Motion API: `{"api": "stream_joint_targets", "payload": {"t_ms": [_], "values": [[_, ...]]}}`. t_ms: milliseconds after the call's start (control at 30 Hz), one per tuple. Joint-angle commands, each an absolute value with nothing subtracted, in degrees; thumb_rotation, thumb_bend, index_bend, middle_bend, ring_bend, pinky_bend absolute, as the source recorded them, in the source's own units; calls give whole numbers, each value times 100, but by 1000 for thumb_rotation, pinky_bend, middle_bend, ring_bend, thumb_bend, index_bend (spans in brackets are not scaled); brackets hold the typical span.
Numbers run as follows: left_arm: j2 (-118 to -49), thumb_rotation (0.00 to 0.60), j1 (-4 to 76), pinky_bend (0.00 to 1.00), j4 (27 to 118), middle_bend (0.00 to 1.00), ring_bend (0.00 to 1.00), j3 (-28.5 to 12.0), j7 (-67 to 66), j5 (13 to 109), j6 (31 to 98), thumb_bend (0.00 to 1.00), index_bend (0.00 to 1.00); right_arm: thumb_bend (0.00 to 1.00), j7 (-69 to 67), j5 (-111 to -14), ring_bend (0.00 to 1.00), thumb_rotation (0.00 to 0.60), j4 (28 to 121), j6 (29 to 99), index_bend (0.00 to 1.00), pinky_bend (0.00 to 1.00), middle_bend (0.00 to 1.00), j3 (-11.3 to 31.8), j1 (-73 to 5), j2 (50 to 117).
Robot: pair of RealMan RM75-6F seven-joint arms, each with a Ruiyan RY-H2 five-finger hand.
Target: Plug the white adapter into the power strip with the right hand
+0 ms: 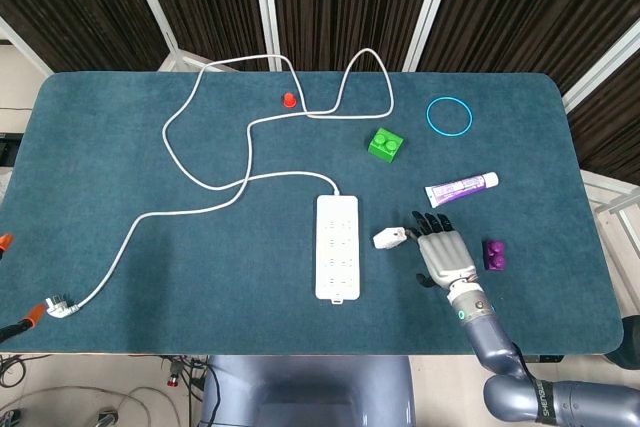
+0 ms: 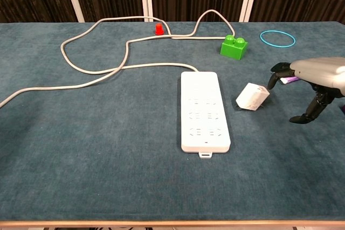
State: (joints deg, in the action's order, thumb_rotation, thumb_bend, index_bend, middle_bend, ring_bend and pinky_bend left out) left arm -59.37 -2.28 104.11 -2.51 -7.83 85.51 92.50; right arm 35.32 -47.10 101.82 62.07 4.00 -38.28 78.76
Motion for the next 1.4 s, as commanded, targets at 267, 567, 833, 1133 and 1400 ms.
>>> {"api": "stream_joint_targets", "payload": {"t_ms": [267, 567, 833, 1133, 1400], "values": [[-5962, 600, -235, 0, 10387, 0, 0, -277, -777, 8511, 9274, 142, 87, 315, 3530, -4924, 29, 600, 10412, 6484, 243, 42, 17, 541, -3823, 7776], [-5959, 600, -244, 0, 10360, 0, 0, -319, -712, 8477, 9319, 142, 87, 315, 2360, -5064, 40, 600, 10209, 5840, 103, 53, 62, 937, -3801, 7209], [-5990, 600, -233, 0, 10374, 0, 0, -305, -791, 8510, 9311, 141, 89, 281, 461, -6274, 74, 600, 9876, 4468, 0, 53, 62, 906, -3699, 6628], [-6026, 600, -223, 0, 10388, 0, 0, -300, -909, 8486, 9284, 142, 100, 280, -303, -7438, 135, 600, 9158, 4762, 44, 75, 109, 770, -3596, 7128], [-6041, 600, -240, 0, 10390, 0, 0, -327, -976, 8430, 9322, 143, 103, 280, -874, -7715, 217, 600, 8338, 4622, 167, 112, 189, 762, -3796, 7708]]}}
